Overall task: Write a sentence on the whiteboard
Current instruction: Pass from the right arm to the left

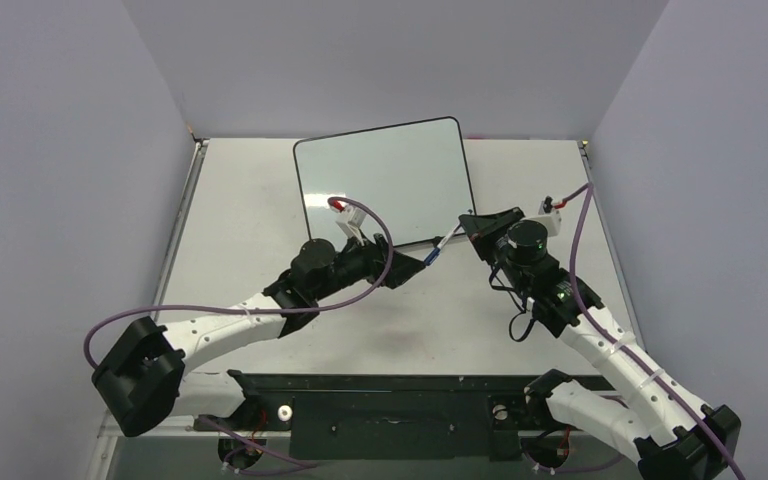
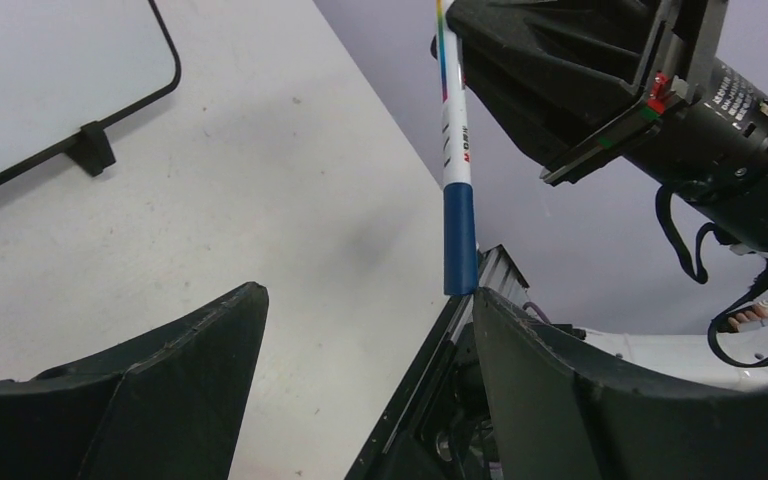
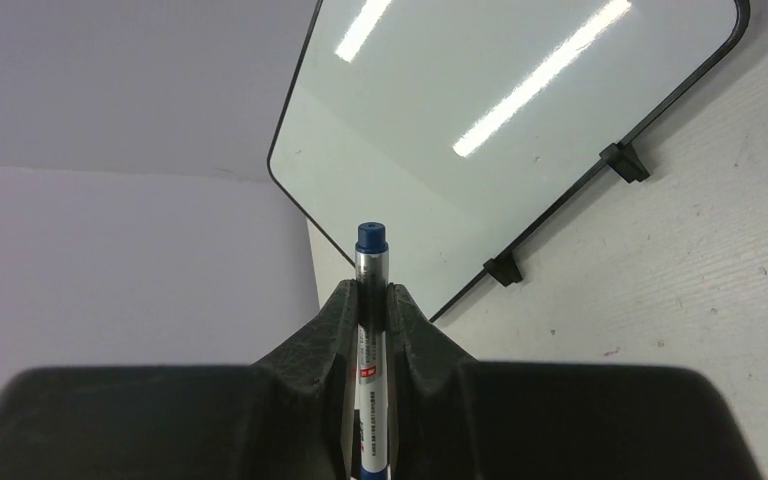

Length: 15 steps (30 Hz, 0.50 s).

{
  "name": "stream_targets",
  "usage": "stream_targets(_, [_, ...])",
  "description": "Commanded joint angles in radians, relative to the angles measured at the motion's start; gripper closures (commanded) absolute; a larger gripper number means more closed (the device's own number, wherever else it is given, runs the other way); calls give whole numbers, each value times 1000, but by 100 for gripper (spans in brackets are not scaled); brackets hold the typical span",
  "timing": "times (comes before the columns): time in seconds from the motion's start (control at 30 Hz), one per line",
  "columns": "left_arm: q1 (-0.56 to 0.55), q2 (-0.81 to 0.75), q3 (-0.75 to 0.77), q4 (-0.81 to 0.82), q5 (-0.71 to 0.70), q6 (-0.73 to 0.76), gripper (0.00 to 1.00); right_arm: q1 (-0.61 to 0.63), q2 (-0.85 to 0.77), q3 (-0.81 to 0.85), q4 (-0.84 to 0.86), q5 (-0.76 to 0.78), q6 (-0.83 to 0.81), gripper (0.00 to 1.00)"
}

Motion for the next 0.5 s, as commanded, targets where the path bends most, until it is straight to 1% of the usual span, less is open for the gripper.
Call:
stream_targets(0.0, [-20,30,57,178,2,-27,27,3,-15,-6,50,0,35,100])
stream_targets(0.27, [-34,21,73,168,25,-18,31,-12,-21,-13,57,5,39,100])
stream_targets(0.37, [-33,-12,59,136,10,-6,31,-19,-25,-13,56,1,36,100])
stream_targets(0.47, [-33,-14,39,160,-7,-3,31,-21,-27,-16,58,-3,40,100])
